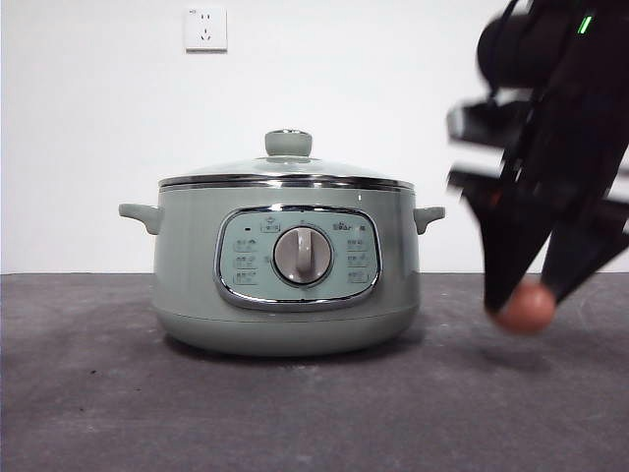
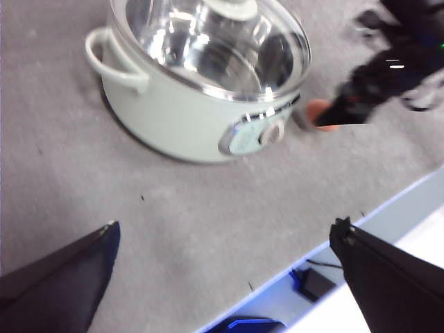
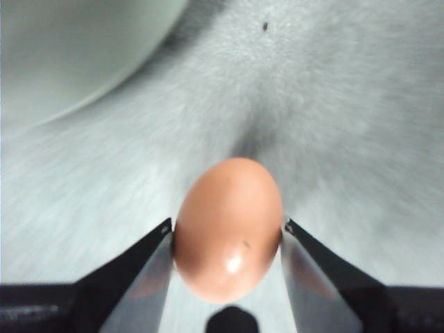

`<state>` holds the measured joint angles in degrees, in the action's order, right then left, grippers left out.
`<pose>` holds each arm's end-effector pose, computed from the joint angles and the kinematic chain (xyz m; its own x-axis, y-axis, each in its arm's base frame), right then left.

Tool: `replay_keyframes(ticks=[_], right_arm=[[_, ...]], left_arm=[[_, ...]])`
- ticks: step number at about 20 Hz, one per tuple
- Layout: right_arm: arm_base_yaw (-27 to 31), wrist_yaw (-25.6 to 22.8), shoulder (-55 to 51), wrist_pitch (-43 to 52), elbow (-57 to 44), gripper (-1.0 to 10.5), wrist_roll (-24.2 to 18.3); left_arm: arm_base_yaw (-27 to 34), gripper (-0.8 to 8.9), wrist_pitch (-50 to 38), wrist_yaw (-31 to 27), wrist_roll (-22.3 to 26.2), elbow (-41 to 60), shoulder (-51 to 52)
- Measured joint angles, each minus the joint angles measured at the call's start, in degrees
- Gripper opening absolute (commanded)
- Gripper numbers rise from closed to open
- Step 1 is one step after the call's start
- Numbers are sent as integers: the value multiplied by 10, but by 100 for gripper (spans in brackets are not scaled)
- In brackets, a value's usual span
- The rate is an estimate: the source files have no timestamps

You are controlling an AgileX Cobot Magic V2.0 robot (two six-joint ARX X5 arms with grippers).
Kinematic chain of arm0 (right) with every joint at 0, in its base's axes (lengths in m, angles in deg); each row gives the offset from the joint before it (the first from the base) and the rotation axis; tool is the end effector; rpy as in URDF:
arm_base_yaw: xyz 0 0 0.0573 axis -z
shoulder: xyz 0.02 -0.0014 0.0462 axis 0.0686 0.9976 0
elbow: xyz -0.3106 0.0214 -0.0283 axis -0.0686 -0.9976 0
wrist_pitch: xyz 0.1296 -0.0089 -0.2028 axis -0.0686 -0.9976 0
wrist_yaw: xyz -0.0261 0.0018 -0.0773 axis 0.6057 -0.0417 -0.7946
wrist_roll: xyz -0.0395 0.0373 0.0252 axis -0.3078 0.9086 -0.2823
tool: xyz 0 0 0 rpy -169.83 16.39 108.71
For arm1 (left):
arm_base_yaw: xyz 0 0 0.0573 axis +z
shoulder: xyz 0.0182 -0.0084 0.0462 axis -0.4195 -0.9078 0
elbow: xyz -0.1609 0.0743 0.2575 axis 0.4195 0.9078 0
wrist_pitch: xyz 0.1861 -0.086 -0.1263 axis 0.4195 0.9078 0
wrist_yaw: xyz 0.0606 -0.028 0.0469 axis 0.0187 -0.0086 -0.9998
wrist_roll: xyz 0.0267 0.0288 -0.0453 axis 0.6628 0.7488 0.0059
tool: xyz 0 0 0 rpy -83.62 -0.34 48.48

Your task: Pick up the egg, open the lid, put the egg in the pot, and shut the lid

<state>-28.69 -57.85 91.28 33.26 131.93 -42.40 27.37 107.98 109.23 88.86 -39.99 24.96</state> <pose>0.2422 0.1151 0.2469 0.2962 0.2220 -0.9290 -0.4155 0.9057 0.0839 0.0269 -0.0217 0.3282 0.6286 -0.5594 -0.5403 0.4721 0.8265 -0.3066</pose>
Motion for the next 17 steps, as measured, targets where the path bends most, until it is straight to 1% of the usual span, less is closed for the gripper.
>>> replay_keyframes(ticks=[2, 5, 8, 10, 13, 17], right_arm=[[0, 0, -66, -39, 0, -17, -10], [0, 0, -171, -71, 0, -17, -14], [0, 0, -271, -92, 0, -17, -14], [0, 0, -318, -101, 0, -17, -14], [0, 0, -365, -105, 0, -17, -14], [0, 0, -385, -106, 0, -17, -14]], left_arm=[[0, 564, -30, 0, -2, 0, -16], [-2, 563, -78, 0, -4, -2, -53], [-31, 564, -125, -7, -11, -30, -116], [-70, 564, -165, -36, -19, -61, -167], [-152, 563, -224, -104, -30, -113, -251], [-250, 563, -323, -197, -32, -176, -367]])
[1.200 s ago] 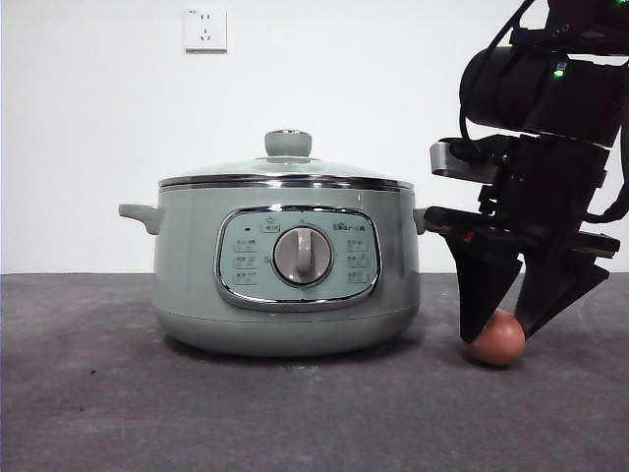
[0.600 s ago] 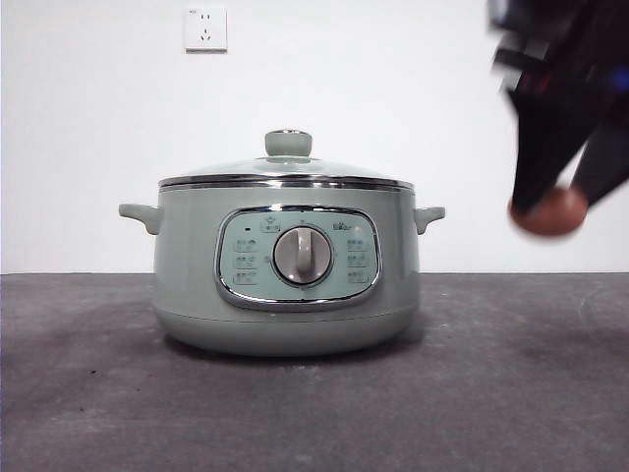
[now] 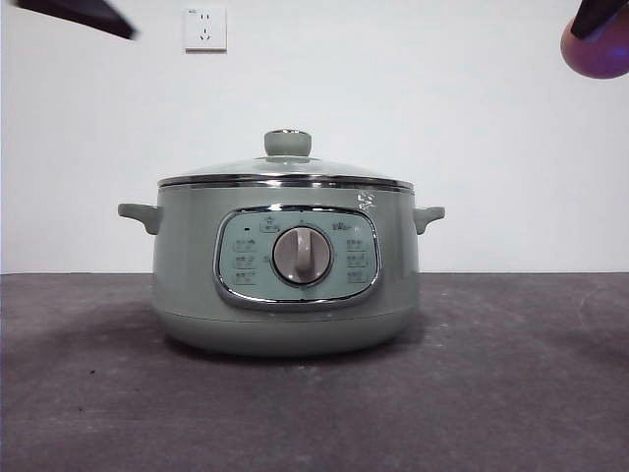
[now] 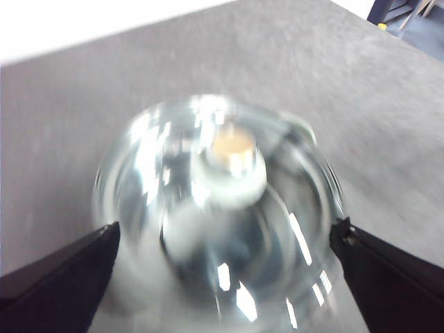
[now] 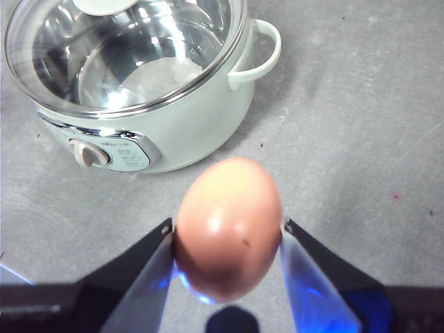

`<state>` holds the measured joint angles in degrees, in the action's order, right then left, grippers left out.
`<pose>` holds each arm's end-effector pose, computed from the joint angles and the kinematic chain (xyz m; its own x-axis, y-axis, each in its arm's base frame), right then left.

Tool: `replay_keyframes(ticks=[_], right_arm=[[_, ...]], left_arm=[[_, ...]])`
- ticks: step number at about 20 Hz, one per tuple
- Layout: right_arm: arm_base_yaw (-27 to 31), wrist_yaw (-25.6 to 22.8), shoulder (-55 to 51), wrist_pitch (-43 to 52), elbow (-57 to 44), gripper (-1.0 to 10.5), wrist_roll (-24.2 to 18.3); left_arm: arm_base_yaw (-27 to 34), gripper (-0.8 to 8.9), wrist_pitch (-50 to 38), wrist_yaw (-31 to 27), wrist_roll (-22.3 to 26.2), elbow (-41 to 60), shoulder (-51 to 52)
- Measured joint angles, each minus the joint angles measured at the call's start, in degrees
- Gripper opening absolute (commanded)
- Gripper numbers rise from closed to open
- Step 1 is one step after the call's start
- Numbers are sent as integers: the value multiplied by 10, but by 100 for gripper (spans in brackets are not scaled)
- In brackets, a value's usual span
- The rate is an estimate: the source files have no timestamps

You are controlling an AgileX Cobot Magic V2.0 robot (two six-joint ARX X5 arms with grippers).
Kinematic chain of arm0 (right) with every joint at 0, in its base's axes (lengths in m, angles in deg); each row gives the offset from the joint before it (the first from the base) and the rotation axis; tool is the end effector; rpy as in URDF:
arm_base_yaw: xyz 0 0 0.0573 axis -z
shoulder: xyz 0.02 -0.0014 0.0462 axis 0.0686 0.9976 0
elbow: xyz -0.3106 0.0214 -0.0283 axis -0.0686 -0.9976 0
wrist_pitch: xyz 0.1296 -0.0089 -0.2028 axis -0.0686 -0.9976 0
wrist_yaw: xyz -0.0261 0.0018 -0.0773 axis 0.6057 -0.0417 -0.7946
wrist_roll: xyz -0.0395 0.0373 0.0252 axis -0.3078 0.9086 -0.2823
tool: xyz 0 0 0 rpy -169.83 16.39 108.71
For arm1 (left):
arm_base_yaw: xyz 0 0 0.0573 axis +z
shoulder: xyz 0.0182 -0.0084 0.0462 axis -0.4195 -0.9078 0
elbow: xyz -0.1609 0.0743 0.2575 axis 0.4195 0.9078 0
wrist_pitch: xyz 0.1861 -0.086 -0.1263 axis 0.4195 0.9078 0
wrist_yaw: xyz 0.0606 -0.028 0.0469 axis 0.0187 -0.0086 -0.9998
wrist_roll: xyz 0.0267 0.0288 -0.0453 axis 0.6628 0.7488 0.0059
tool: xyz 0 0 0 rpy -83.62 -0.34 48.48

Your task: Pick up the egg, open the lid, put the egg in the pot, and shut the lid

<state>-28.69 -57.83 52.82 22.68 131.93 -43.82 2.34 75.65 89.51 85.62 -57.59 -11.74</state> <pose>0.1019 0.0504 0.3541 0.6523 0.3866 -0.6519 -0.4665 0.8827 0.0566 0.2034 -0.0959 0.4004 0.6720 -0.5802 -0.4601 0.6168 0.7824 -0.0857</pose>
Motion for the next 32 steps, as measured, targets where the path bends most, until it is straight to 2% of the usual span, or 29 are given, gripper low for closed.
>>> replay_keyframes(ticks=[3, 8, 17, 19, 22, 25, 27, 32], right_arm=[[0, 0, 0, 0, 0, -17, 0], [0, 0, 0, 2, 0, -17, 0], [0, 0, 0, 29, 0, -16, 7], [0, 0, 0, 29, 0, -17, 9], [0, 0, 0, 29, 0, -16, 9], [0, 0, 0, 30, 0, -16, 9], [0, 0, 0, 30, 0, -16, 9], [0, 0, 0, 30, 0, -16, 9]], left_arm=[[-39, 563, -23, -24, -2, -60, -99], [-57, 563, -29, -29, -2, -153, -238], [-66, 548, -26, -57, -2, -157, -299], [-70, 398, -26, -69, -2, -157, -299], [-72, 258, -23, -69, -2, -157, -299], [-74, 70, -23, -64, -5, -157, -299], [-76, -11, -24, -66, -8, -157, -299], [-76, -8, -24, -66, -8, -157, -299]])
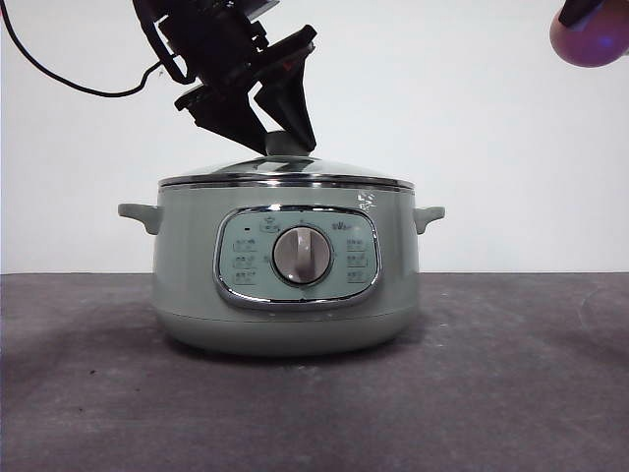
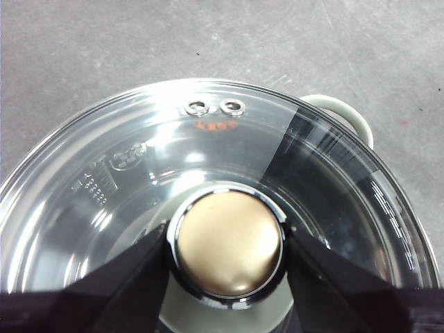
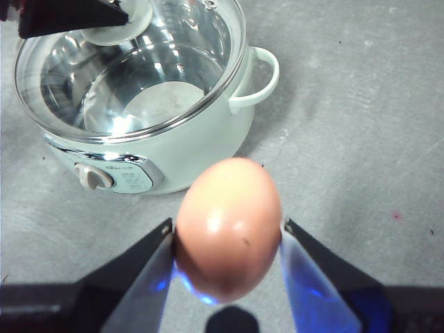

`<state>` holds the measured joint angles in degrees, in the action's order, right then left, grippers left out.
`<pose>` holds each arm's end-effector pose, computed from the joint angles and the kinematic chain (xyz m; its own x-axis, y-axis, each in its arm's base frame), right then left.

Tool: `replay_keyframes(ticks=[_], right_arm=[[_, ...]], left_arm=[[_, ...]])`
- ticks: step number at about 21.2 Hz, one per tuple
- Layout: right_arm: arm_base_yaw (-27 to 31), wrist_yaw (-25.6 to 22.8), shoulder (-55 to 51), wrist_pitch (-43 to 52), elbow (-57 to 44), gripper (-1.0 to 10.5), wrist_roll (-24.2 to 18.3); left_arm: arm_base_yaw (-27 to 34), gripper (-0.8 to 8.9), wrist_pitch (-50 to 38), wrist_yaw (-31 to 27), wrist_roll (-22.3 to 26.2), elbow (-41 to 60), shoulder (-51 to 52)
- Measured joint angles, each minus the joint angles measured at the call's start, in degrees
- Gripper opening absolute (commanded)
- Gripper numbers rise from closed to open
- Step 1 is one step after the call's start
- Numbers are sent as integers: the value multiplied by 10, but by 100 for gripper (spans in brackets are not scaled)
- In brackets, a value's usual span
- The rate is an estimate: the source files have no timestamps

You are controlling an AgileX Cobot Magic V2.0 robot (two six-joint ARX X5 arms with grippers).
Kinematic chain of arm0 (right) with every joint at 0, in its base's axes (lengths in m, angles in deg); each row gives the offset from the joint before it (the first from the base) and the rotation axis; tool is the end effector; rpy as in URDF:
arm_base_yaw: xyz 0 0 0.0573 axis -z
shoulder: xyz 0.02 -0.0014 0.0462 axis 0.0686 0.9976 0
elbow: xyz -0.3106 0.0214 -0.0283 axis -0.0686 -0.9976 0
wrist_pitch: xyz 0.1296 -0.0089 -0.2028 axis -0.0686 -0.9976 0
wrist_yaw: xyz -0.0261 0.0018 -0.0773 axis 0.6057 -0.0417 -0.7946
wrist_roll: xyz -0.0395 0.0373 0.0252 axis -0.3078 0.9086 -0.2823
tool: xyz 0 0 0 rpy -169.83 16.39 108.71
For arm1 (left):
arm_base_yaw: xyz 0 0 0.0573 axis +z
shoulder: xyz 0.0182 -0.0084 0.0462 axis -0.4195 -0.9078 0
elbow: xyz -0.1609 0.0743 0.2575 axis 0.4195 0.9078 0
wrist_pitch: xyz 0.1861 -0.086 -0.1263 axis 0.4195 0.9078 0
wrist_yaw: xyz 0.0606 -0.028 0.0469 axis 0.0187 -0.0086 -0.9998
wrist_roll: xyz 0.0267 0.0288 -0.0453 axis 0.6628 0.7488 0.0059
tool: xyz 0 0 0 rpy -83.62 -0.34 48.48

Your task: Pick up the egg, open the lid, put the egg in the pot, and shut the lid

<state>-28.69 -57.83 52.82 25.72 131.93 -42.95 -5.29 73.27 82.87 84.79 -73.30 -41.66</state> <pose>0.1052 0.0519 0.3585 0.6828 0.4006 -0.6110 -0.4606 0.8852 0.0656 0.3258 -0.1964 0.3448 0.5656 -0.5203 -0.6399 0.6261 0.7759 -0.0774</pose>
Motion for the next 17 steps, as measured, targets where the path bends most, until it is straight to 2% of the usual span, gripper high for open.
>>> replay_keyframes(ticks=[6, 10, 14, 17], right_arm=[[0, 0, 0, 2, 0, -16, 0], [0, 3, 16, 24, 0, -17, 0], [0, 48, 68, 87, 5, -17, 0], [-3, 73, 151, 113, 55, -17, 0]], left_arm=[[0, -8, 9, -1, -2, 1, 15], [0, -8, 31, -5, -7, 3, 83], [0, -8, 74, -9, -8, 3, 172], [0, -8, 128, -23, -9, 3, 247]])
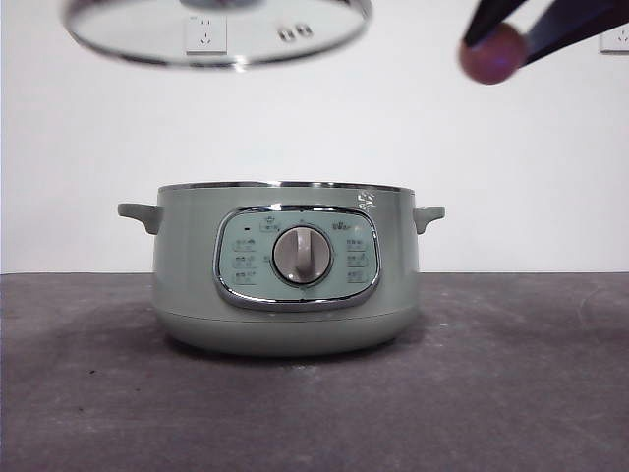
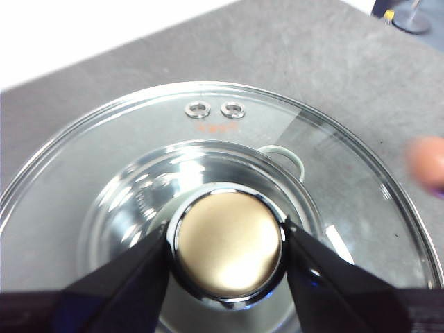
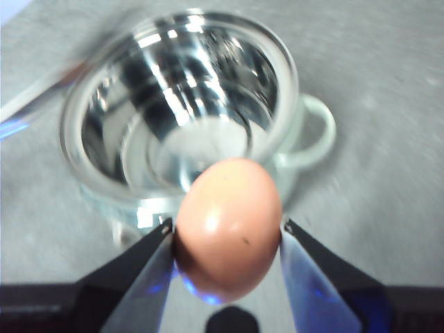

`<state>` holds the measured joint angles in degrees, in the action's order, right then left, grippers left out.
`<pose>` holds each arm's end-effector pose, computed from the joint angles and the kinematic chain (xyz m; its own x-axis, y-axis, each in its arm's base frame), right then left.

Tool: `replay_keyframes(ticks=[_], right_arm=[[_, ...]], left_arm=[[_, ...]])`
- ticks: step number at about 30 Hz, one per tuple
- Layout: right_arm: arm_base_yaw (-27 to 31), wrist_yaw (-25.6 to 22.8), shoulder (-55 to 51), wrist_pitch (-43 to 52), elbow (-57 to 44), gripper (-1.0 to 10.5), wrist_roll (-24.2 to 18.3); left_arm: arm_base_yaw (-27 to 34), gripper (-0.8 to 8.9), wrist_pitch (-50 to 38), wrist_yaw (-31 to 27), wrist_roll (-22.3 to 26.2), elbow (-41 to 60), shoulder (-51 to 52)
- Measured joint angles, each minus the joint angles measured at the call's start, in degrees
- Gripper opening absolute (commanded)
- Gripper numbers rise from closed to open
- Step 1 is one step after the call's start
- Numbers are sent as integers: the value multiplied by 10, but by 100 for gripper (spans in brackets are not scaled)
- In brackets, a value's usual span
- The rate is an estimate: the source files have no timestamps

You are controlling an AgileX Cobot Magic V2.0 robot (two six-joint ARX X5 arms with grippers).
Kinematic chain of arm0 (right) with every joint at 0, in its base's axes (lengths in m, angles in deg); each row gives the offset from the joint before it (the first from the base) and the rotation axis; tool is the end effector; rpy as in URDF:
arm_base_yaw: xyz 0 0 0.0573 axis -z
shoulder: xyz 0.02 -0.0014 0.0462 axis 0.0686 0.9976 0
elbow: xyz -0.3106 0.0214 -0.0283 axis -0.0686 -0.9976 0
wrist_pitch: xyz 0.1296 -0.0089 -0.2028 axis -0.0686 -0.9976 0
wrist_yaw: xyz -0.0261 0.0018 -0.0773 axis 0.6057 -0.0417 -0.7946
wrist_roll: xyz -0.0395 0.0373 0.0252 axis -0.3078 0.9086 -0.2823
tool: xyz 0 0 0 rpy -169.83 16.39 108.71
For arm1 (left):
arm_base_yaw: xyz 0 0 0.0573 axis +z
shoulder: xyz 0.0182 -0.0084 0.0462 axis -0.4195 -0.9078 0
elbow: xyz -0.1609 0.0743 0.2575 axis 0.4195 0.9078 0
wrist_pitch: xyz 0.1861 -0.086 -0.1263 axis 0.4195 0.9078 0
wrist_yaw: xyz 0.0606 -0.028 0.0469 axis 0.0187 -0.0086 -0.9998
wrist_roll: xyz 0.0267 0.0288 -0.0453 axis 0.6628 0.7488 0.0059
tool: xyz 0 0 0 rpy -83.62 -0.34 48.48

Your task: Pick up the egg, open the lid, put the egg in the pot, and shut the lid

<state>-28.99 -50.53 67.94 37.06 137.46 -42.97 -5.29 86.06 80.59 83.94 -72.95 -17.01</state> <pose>0.1759 0.0911 0.3699 0.6307 0.5200 -0.5761 -0.5519 0.8224 0.1380 0.2038 -0.1239 0.4492 0.6872 -0.5452 -0.4801 0.6040 0.7960 -0.0394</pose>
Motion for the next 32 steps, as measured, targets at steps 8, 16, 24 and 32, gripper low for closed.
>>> replay_keyframes(ticks=[8, 16, 24, 32], right_arm=[[-27, 2, 205, 16, 150, -17, -21], [-68, 0, 375, 22, 259, -17, -51], [-96, -7, 471, 84, 279, -17, -72], [-111, -44, 517, 89, 279, -17, -97]], left_arm=[[0, -8, 100, -16, 0, 0, 132], [0, -8, 149, -16, -3, 1, 193], [0, -8, 169, -16, -11, 1, 205], [0, -8, 174, -16, -15, 1, 205]])
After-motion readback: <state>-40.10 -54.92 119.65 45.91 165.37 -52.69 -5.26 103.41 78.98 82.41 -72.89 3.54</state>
